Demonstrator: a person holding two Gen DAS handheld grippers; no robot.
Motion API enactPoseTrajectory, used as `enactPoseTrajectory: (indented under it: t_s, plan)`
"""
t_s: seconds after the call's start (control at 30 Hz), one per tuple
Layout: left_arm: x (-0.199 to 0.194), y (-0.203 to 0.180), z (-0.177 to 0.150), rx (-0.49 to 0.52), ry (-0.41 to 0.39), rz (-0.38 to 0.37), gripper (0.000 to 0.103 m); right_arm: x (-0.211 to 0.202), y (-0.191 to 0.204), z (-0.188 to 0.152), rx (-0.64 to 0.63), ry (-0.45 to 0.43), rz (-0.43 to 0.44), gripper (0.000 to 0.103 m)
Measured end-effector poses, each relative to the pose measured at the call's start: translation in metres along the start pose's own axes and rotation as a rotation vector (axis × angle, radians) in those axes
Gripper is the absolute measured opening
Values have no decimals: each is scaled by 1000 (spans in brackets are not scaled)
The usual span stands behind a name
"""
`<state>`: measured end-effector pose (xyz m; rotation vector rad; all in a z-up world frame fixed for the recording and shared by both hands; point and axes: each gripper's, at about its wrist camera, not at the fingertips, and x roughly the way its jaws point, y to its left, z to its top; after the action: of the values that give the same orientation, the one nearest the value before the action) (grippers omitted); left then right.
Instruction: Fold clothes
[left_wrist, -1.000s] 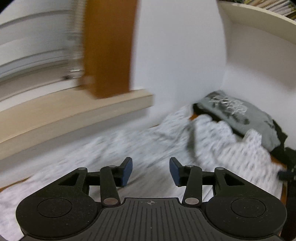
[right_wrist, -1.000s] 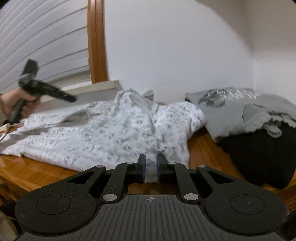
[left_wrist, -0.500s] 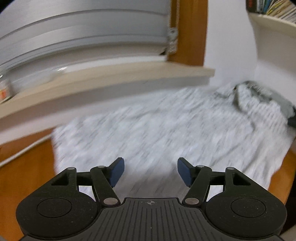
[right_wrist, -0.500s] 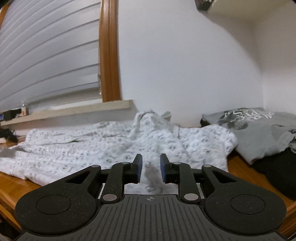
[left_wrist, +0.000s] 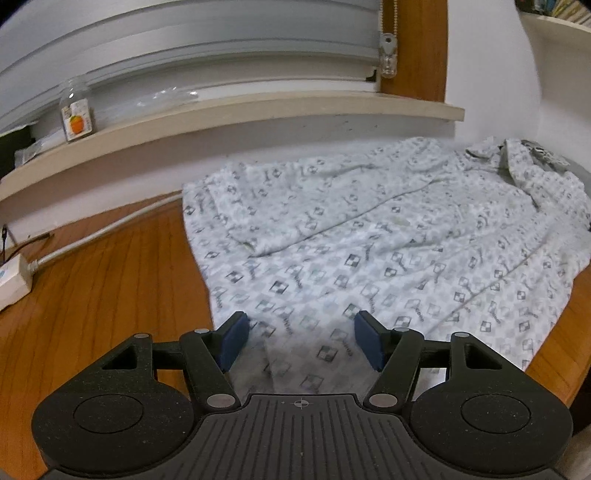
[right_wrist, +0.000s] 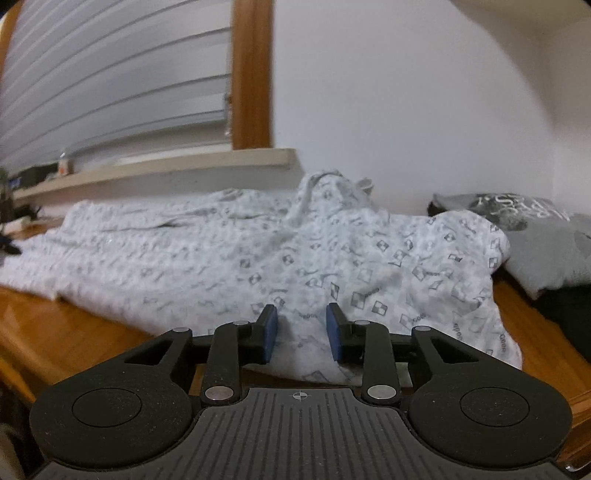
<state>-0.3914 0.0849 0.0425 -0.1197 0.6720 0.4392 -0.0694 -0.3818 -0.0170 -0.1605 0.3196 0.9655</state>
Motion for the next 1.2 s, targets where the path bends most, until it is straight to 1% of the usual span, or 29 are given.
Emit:
enactPoseTrajectory:
  t_s: [0.13,0.2,0.27,0.4,0.47,0.57,0.6,0.67,0.77,0.87,0.93,1.07,1.13,1.2]
  plan:
    - [-13,12,-9,-11,20,6,68,-16,-6,2,-63,54,-8,28]
    - [-19,18,-14,-21,19,7,68,-23,-18,0,-33,63,-14,28]
    - [-24,23,-16,-30,21,7,69,-25,-30,-2,18,53,1,27]
    - [-24,22,-7,-44,37,13,67,-22,-25,0,6,39,-23,28]
    - [-25,15,0,-51,7,-7,67,-22,-21,3,18,22,-28,28]
    - [-22,-6,13,-48,-48,-73,67,-28,-9,11,36,-37,-11,28]
    - [-18,-18,20,-32,-61,-93,67,-29,-4,14,42,-52,-1,28]
    - [-8,-45,32,8,-79,-131,68,-21,14,18,47,-48,41,28]
    - [16,-85,46,60,-78,-181,68,-3,46,19,37,-37,105,28]
    - [36,-122,57,103,-78,-244,68,12,77,19,41,-35,157,28]
    - [46,-146,61,155,-86,-275,68,19,96,19,32,-39,188,28]
    - [64,-177,62,237,-84,-314,69,27,119,16,9,-28,232,29]
    - [71,-185,64,268,-83,-306,69,27,125,11,-14,-18,245,29]
    - [75,-185,68,275,-86,-301,69,20,127,8,-52,-18,250,29]
